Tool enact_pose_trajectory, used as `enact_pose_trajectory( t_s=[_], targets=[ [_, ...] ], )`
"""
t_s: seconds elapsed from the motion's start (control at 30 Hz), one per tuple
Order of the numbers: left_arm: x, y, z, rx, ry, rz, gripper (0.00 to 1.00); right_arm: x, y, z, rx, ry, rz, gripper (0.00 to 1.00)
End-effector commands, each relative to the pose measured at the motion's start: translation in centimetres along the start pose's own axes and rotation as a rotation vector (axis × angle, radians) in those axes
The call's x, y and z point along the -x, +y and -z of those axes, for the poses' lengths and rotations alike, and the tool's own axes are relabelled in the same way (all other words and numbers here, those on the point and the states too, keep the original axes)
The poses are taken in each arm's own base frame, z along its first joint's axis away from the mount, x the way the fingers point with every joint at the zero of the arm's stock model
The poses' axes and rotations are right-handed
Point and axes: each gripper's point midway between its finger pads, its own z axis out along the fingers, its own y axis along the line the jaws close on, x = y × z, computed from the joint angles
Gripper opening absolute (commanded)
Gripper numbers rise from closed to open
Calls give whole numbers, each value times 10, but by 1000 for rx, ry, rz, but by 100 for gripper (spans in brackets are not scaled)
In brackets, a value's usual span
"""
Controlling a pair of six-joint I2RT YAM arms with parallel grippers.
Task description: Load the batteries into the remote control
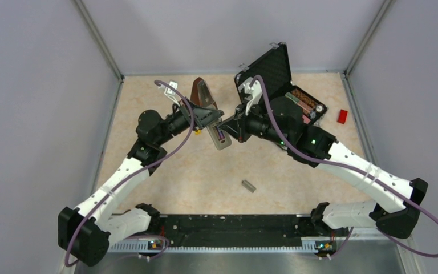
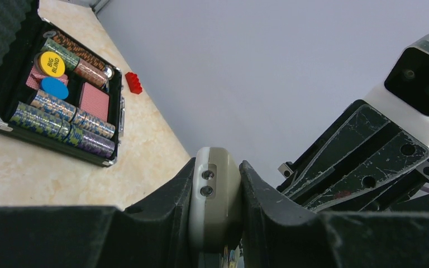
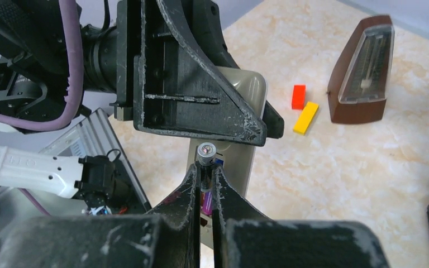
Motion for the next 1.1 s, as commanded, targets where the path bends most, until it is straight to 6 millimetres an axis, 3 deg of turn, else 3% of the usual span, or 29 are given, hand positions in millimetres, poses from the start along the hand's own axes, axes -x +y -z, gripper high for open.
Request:
enact_pose_trajectory(
  t_s=[0.0,0.2,0.3,0.4,0.47,0.57,0.67,0.73,1.07],
  targets=[
    [31,-33,5,-63,-122,-56,0,36,7,8,-1,-106,33,0],
    [44,-14,13,41,-234,-65,0,49,-13,7,-90,-156,-114,0],
    [52,3,26,141,-312,-99,0,37,-57,11,-226,-169,-402,0],
    [56,29,46,272,-385,-125,0,-13,-111,17,-388,-175,-776,0],
    [56,36,58,312,-419,-147,0,-51,-133,19,-474,-175,-987,0],
    [54,44,70,355,-446,-148,0,-127,-148,20,-595,-130,-1299,0],
    [47,48,76,374,-433,-137,0,-186,-150,19,-684,-44,-1500,0],
    [43,50,79,381,-426,-131,0,-209,-152,21,-738,-14,-1561,0],
    [35,58,94,413,-440,-108,0,-289,-176,43,-1059,64,-1604,0]
  ],
)
